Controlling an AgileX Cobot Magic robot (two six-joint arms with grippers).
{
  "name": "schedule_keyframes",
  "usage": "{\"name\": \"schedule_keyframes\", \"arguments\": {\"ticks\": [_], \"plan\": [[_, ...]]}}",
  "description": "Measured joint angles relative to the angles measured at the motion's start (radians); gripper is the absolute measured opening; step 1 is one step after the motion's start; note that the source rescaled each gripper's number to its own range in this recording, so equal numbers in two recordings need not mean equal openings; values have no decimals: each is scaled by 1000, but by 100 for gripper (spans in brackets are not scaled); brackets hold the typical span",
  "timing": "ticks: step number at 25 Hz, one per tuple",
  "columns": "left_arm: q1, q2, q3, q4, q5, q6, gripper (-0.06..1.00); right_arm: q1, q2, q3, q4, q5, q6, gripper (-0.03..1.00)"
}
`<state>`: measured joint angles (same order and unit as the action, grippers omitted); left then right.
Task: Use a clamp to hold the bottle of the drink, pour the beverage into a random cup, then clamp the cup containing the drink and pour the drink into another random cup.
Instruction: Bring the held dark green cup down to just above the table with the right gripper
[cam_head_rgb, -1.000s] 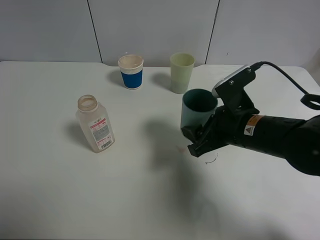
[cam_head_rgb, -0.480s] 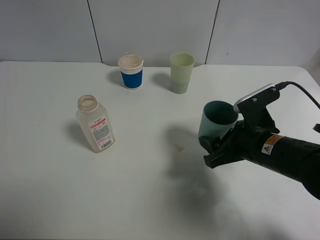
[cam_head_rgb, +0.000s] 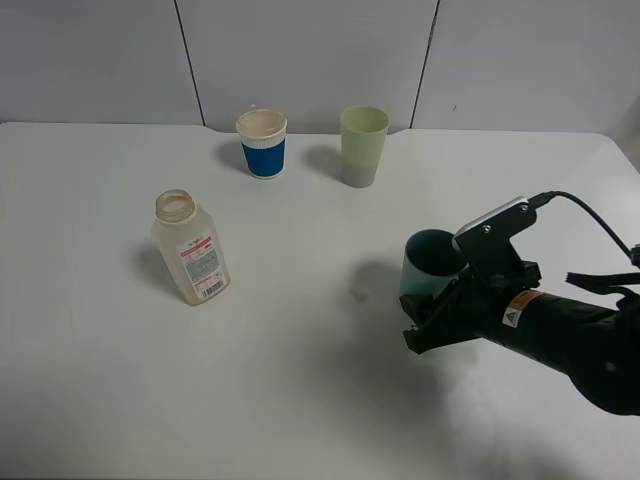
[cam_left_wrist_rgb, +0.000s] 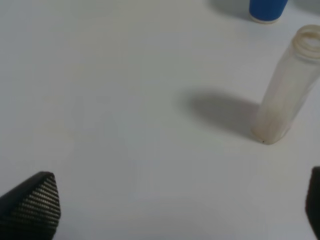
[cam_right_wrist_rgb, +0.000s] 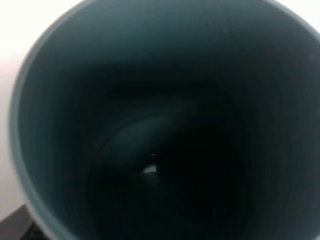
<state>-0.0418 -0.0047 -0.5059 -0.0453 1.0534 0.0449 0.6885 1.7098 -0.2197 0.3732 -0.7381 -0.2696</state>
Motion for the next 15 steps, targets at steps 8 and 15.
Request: {"name": "schedule_keyframes", "arguments": {"ticks": [8,15], "plan": [[0,0,0,0,0,0,100,0,53,0,-4,-88,38,3],[0,0,0,0,0,0,100,12,55,0,-51,-88,46,3]]}}
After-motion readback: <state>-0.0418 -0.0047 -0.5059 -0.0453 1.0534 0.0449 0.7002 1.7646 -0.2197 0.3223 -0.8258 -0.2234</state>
